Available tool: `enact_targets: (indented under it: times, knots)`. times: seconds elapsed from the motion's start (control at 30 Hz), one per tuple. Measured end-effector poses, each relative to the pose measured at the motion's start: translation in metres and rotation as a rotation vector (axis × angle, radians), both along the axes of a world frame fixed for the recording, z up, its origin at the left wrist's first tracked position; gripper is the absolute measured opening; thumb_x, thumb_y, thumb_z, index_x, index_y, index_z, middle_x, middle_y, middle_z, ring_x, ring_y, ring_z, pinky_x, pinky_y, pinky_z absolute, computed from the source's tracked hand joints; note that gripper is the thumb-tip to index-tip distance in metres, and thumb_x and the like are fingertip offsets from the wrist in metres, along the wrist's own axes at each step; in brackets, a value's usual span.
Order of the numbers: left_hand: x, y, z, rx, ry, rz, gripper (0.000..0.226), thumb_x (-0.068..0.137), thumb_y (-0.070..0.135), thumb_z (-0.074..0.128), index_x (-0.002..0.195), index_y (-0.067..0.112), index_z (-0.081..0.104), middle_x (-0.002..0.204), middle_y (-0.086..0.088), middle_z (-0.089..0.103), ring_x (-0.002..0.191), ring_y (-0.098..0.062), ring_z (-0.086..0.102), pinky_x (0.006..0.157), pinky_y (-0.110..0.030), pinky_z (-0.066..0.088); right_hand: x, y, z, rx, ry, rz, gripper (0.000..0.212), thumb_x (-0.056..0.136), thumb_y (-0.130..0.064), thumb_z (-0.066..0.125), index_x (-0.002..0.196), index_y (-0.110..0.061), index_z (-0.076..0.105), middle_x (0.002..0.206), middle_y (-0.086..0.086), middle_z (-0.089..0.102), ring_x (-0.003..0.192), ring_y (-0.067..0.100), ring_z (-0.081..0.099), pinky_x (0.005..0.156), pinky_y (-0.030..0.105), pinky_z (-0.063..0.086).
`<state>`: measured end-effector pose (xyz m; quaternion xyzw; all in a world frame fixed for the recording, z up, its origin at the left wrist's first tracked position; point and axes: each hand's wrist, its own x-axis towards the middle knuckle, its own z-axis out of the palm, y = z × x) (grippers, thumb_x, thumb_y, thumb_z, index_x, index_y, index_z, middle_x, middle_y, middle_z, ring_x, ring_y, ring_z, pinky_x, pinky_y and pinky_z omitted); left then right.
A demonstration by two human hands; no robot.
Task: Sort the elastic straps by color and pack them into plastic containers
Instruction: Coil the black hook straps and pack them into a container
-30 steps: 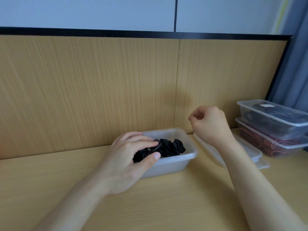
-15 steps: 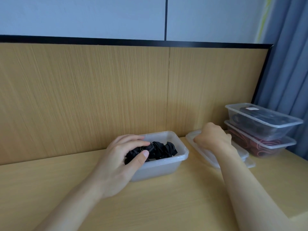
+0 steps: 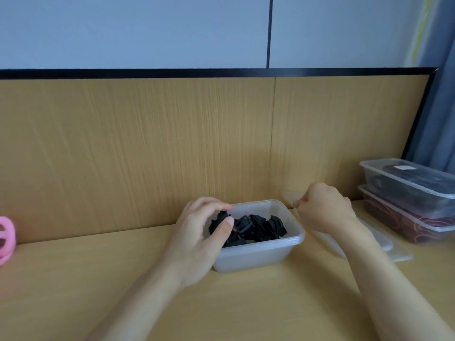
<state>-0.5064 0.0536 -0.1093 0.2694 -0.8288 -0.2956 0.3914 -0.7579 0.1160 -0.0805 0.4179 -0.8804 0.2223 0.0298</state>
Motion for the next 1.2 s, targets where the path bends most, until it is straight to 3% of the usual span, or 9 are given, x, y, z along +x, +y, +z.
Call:
enact_targets:
  times: [0.2, 0.3, 0.4, 0.57, 0.67, 0.8, 0.9, 1.07, 1.2]
  knots:
    - [0.0, -0.006, 0.0, -0.005, -0.005, 0.06, 0.024, 0.096, 0.036, 0.056, 0.116, 0.031, 0.068, 0.119, 0.024, 0.056, 0.126, 0.003, 0.044, 0.095, 0.0, 0.026, 0.021, 0.008, 0.013, -0.054, -0.086, 0.116, 0.022, 0.101, -0.029, 0.054, 0.09, -0.014, 0.066, 0.085, 0.001, 0.065, 0.087, 0.029, 0.061, 0.091, 0.047, 0.05]
    - [0.0, -0.006, -0.001, 0.0, 0.0, 0.065, 0.019, 0.1, 0.024, 0.059, 0.116, 0.031, 0.066, 0.12, 0.024, 0.055, 0.126, 0.004, 0.043, 0.093, 0.001, 0.026, 0.027, 0.017, 0.021, -0.154, -0.197, 0.212, 0.026, 0.1, -0.032, 0.059, 0.083, -0.016, 0.07, 0.078, 0.007, 0.07, 0.078, 0.028, 0.066, 0.066, 0.036, 0.052]
    - [-0.001, -0.006, -0.001, 0.075, 0.038, 0.064, 0.019, 0.101, 0.026, 0.058, 0.117, 0.034, 0.064, 0.121, 0.026, 0.055, 0.124, 0.009, 0.043, 0.098, -0.006, 0.031, 0.042, 0.022, 0.024, -0.232, -0.217, 0.374, 0.023, 0.096, -0.035, 0.064, 0.074, -0.028, 0.067, 0.063, -0.007, 0.067, 0.061, 0.007, 0.061, 0.053, 0.024, 0.046]
    - [-0.003, -0.008, 0.003, 0.259, 0.18, 0.084, 0.023, 0.1, 0.038, 0.055, 0.122, 0.035, 0.062, 0.125, 0.019, 0.059, 0.124, -0.002, 0.053, 0.112, -0.035, 0.041, 0.07, 0.02, 0.013, -0.243, -0.082, 0.529, 0.022, 0.093, -0.034, 0.066, 0.071, -0.031, 0.063, 0.082, -0.01, 0.071, 0.076, 0.007, 0.06, 0.074, 0.038, 0.051]
    - [-0.004, -0.01, 0.005, 0.313, 0.26, 0.121, 0.03, 0.091, 0.046, 0.055, 0.119, 0.035, 0.063, 0.114, 0.017, 0.063, 0.116, -0.006, 0.058, 0.107, -0.034, 0.044, 0.08, 0.018, 0.003, -0.268, 0.036, 0.621, 0.024, 0.094, -0.034, 0.064, 0.071, -0.033, 0.056, 0.081, -0.019, 0.061, 0.082, 0.01, 0.057, 0.074, 0.034, 0.039]
    - [-0.004, -0.013, 0.005, 0.331, 0.293, 0.174, 0.019, 0.1, 0.029, 0.059, 0.118, 0.031, 0.063, 0.113, 0.011, 0.063, 0.11, -0.003, 0.059, 0.101, -0.03, 0.047, 0.086, 0.019, 0.0, -0.289, 0.111, 0.819, 0.027, 0.093, -0.031, 0.068, 0.073, -0.037, 0.051, 0.076, -0.024, 0.053, 0.082, -0.007, 0.048, 0.077, 0.017, 0.03]
    - [-0.002, -0.016, 0.004, 0.335, 0.275, 0.194, 0.023, 0.1, 0.016, 0.058, 0.119, 0.028, 0.064, 0.12, 0.009, 0.062, 0.114, -0.001, 0.058, 0.097, -0.023, 0.049, 0.086, 0.02, 0.002, -0.262, 0.106, 0.91, 0.021, 0.091, -0.03, 0.07, 0.076, -0.033, 0.056, 0.079, -0.023, 0.054, 0.088, -0.008, 0.049, 0.083, 0.016, 0.03]
    - [-0.003, -0.016, 0.003, 0.334, 0.2, 0.162, 0.04, 0.096, -0.004, 0.049, 0.121, 0.023, 0.065, 0.124, 0.009, 0.063, 0.114, 0.007, 0.055, 0.091, -0.012, 0.046, 0.073, 0.019, 0.01, -0.377, 0.001, 0.847, 0.012, 0.086, -0.029, 0.066, 0.074, -0.029, 0.062, 0.082, -0.017, 0.061, 0.089, 0.005, 0.056, 0.08, 0.023, 0.039]
    - [-0.003, -0.016, 0.002, 0.34, 0.217, 0.154, 0.037, 0.096, -0.007, 0.049, 0.116, 0.019, 0.067, 0.119, 0.006, 0.066, 0.115, 0.001, 0.058, 0.087, -0.008, 0.045, 0.045, 0.004, 0.006, -0.413, -0.035, 0.535, 0.009, 0.092, -0.017, 0.064, 0.097, -0.024, 0.065, 0.104, -0.01, 0.06, 0.103, 0.013, 0.053, 0.086, 0.027, 0.035]
